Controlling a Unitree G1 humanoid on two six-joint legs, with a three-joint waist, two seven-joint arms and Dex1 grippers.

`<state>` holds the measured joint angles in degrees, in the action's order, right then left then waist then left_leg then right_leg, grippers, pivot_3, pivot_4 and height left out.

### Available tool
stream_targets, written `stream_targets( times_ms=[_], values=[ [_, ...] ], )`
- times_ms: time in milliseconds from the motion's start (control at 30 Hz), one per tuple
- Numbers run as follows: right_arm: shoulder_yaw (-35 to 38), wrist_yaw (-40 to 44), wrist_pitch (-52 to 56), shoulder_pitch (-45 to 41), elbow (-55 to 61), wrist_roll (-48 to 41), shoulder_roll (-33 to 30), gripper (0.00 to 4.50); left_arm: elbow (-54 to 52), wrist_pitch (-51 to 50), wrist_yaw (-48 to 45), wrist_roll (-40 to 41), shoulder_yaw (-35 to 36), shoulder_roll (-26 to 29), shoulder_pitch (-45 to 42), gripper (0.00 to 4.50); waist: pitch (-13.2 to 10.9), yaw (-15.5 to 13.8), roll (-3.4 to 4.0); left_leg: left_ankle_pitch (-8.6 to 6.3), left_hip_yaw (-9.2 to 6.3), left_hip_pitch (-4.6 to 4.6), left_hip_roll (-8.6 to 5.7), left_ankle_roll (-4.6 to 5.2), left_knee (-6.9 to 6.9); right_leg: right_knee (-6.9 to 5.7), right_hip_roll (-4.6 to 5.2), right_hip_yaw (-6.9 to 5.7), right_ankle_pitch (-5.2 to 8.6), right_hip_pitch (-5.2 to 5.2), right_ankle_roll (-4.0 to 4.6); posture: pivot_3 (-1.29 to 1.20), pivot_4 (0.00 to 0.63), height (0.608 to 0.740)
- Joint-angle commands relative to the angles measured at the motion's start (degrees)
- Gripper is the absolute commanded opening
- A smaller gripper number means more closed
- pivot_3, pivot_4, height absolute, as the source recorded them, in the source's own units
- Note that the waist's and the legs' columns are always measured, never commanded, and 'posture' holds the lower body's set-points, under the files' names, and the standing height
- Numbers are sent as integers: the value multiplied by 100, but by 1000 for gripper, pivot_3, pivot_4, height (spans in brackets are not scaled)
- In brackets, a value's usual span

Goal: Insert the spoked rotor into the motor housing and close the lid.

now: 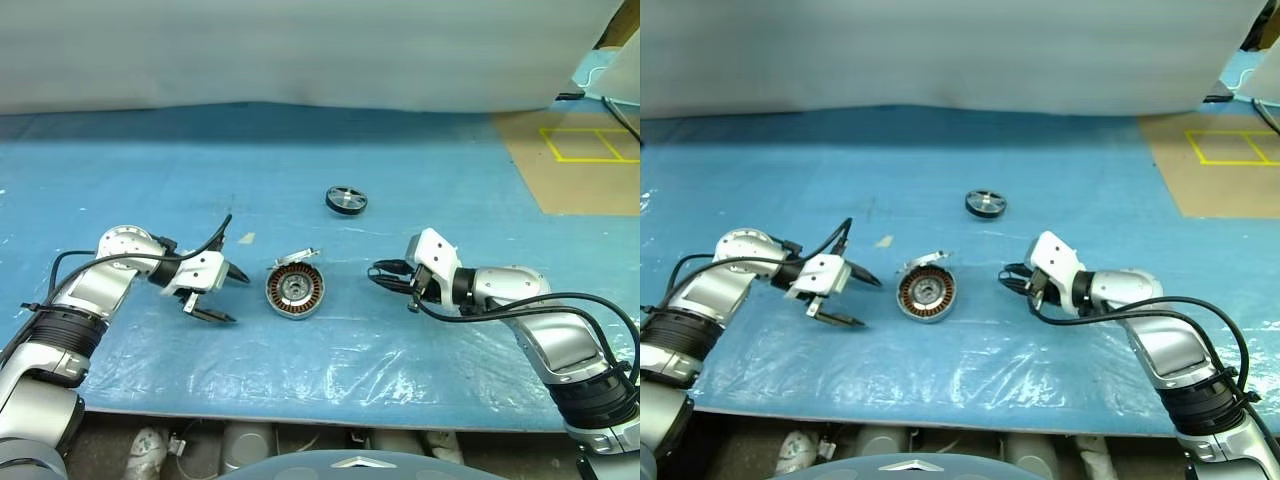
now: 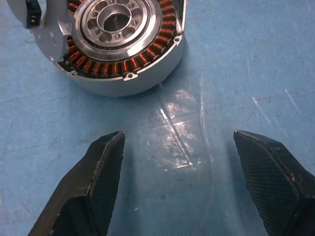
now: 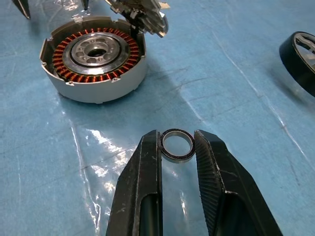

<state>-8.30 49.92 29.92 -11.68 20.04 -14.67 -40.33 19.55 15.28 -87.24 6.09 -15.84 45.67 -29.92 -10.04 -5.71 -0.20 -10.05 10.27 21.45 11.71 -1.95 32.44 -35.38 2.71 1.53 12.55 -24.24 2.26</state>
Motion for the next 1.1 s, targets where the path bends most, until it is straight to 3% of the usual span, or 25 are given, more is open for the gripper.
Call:
stream_targets(
  times_ms=[33,200,433,633,867,1100],
  values=[
    [28,14,-127,-19,114,-9,18,563,-2,45,19,235,201,-183,-280,3713,0,-10,0,0,1,1,-1,0,1,-1,1,-1,0,0,0,0,150,740],
    [32,10,-159,-7,81,11,7,563,-394,-498,-138,768,349,-317,-222,3713,0,37,0,0,0,1,2,0,8,-8,-1,0,0,-1,0,0,150,740],
    [-8,-6,-212,24,53,70,21,563,-720,-962,-296,812,326,-113,-102,3713,0,18,0,0,0,3,2,0,7,-8,-1,0,1,-3,1,0,150,740],
    [3,20,-270,-17,-50,102,24,563,-500,-599,-460,362,169,176,-42,3713,0,21,0,0,-1,1,2,0,4,-7,-2,0,1,-3,1,0,150,740],
    [-14,17,-282,1,-35,131,33,563,-626,-512,-227,490,236,-273,-97,3713,0,10,0,0,0,4,0,0,6,-7,2,-1,1,-3,1,0,150,740],
    [17,12,-275,46,-7,145,18,563,-375,-305,-229,348,232,-315,-188,3713,0,22,0,0,-1,3,3,0,4,-7,-2,-1,1,-4,1,0,150,740]
  ],
)
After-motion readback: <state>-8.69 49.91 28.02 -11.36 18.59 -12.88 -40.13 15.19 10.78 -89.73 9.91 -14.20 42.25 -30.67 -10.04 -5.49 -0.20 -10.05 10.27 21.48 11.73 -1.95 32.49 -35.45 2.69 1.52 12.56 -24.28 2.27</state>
